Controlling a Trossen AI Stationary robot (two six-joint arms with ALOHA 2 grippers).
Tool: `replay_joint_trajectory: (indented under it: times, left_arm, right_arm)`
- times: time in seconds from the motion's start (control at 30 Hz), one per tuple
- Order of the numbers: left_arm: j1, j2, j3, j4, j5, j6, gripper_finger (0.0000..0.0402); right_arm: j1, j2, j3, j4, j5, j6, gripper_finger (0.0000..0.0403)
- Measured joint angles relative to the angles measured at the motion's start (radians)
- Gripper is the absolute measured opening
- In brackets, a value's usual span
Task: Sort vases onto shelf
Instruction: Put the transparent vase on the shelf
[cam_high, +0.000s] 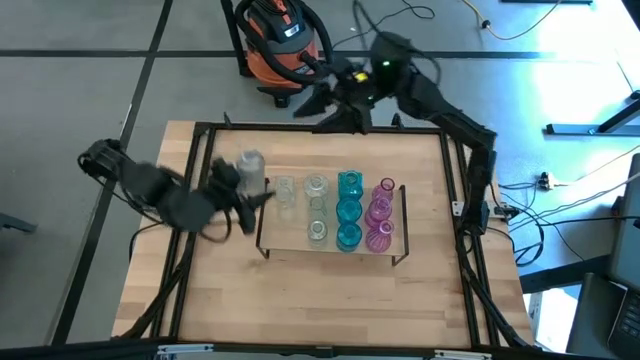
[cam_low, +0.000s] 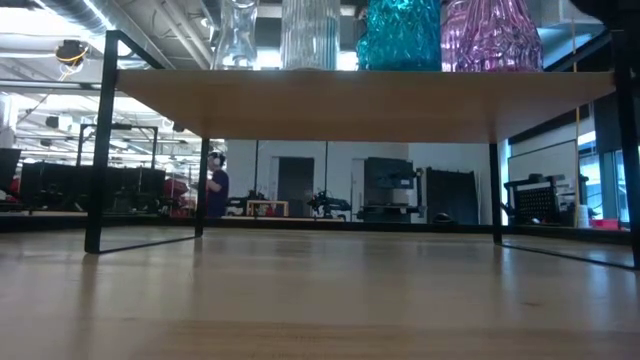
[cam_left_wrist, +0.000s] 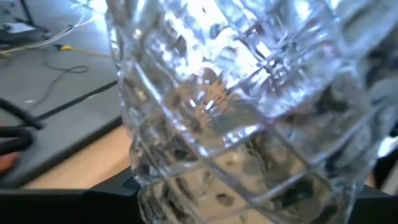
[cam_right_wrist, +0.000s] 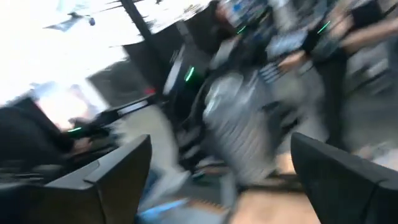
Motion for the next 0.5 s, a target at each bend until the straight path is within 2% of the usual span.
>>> replay_joint_trajectory:
  times: [0.13, 0.27, 0.37, 0.43, 0.5]
  left_arm:
    - [-0.083, 0.002, -0.183, 0.271, -0.096, -0.010, 0.0232]
    - [-0.149, 0.001, -0.322, 0.404, -0.216, -0.095, 0.0232]
    - [-0.190, 0.011, -0.402, 0.487, -0.222, -0.160, 0.0232]
    - [-0.204, 0.036, -0.443, 0.586, -0.208, -0.153, 0.0232]
    - [-0.215, 0.059, -0.465, 0.660, -0.202, -0.116, 0.0232]
  right_arm:
    - [0.042, -0.076, 0.000, -0.154, 0.209, -0.248, 0.0350]
    - [0.124, -0.132, 0.000, -0.329, 0.514, -0.457, 0.0347]
    - [0.192, -0.143, 0.000, -0.380, 0.698, -0.500, 0.0347]
    - [0.231, -0.131, 0.000, -0.373, 0.758, -0.483, 0.0347]
    - [0.267, -0.111, 0.000, -0.341, 0.767, -0.445, 0.0347]
